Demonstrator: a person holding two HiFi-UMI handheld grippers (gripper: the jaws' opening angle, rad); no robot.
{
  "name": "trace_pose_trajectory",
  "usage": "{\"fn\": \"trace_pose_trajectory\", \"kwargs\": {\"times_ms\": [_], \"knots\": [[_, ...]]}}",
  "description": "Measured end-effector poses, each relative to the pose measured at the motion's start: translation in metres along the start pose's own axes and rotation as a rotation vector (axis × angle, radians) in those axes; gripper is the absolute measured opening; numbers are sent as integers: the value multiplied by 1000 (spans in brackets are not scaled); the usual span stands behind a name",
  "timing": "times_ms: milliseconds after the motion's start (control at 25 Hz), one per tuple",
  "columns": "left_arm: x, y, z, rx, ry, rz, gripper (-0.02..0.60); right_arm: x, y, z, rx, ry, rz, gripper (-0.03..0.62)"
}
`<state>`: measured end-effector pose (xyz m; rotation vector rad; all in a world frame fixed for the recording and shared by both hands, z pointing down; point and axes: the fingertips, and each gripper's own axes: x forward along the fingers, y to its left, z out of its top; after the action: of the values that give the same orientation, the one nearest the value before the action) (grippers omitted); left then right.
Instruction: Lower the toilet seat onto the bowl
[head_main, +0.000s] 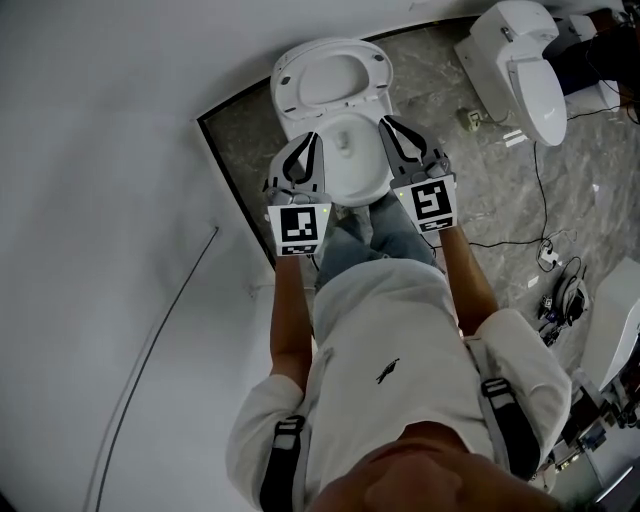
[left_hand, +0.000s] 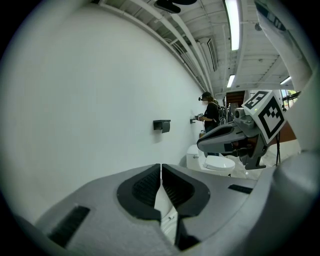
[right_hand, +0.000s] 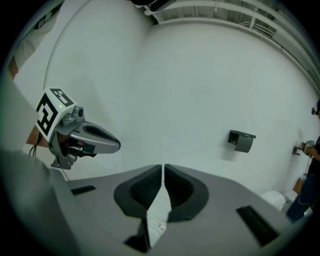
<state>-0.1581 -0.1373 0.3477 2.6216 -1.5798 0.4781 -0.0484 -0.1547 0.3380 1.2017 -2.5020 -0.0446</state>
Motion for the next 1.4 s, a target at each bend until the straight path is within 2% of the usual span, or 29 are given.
{"fn": "trace_pose_trajectory", "kwargs": {"times_ms": [440, 840, 1400], "knots": [[61, 19, -25, 14, 45, 22, 32, 55, -40, -34, -27, 35, 38, 34], [97, 35, -49, 16, 93, 48, 32, 93, -54, -57, -44, 59, 87, 34], [138, 63, -76, 28, 143, 67, 32, 137, -71, -82, -63, 95, 98, 34]]}}
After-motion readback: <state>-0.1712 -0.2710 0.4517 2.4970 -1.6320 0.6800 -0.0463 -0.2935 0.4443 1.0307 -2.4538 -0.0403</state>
